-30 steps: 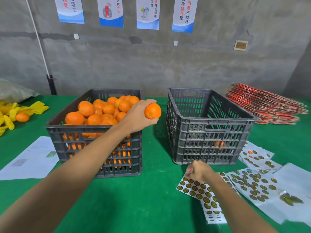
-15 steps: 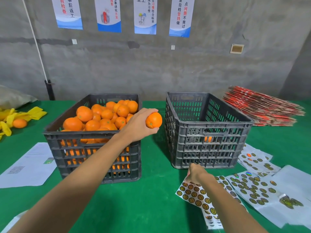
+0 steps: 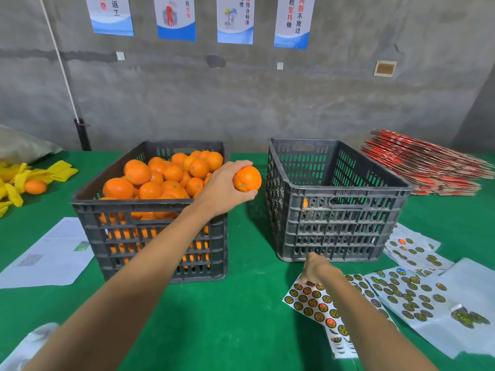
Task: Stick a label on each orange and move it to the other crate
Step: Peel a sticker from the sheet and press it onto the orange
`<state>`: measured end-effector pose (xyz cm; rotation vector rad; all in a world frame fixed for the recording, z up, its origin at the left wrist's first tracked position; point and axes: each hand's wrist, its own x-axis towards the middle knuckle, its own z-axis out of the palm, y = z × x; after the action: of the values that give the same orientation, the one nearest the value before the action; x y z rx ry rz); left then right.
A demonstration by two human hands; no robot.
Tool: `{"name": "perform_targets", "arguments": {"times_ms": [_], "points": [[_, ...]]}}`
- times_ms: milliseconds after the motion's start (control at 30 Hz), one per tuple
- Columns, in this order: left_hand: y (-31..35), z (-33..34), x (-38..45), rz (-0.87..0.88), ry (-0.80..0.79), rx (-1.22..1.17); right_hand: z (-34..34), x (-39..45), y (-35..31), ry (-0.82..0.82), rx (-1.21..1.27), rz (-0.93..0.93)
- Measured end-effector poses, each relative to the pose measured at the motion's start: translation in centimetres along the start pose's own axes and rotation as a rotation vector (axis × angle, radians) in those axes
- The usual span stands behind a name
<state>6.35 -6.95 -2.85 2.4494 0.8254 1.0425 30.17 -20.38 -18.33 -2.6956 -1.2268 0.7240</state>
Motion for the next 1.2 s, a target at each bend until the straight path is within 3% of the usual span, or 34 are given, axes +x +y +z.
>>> {"name": "perform_targets", "arguments": {"times_ms": [333, 533, 767, 1200], "points": [[0.2, -0.1, 0.0, -0.014, 0.012, -0.003, 0.5, 0.6, 0.7, -0.009, 0.061, -0.024], [0.1, 0.0, 0.1, -0.014, 0.015, 0.003, -0.5, 0.3, 2.0, 0.22, -0.129, 0.021], [0.1, 0.0, 0.0, -0.022, 0.009, 0.019, 0.1, 0.2, 2.0, 0.209, -0.186, -0.008], [0.1, 0.0, 0.0, -0.017, 0.022, 0.01, 1.3, 0.6, 3.1, 0.152, 0.134, -0.156]]}}
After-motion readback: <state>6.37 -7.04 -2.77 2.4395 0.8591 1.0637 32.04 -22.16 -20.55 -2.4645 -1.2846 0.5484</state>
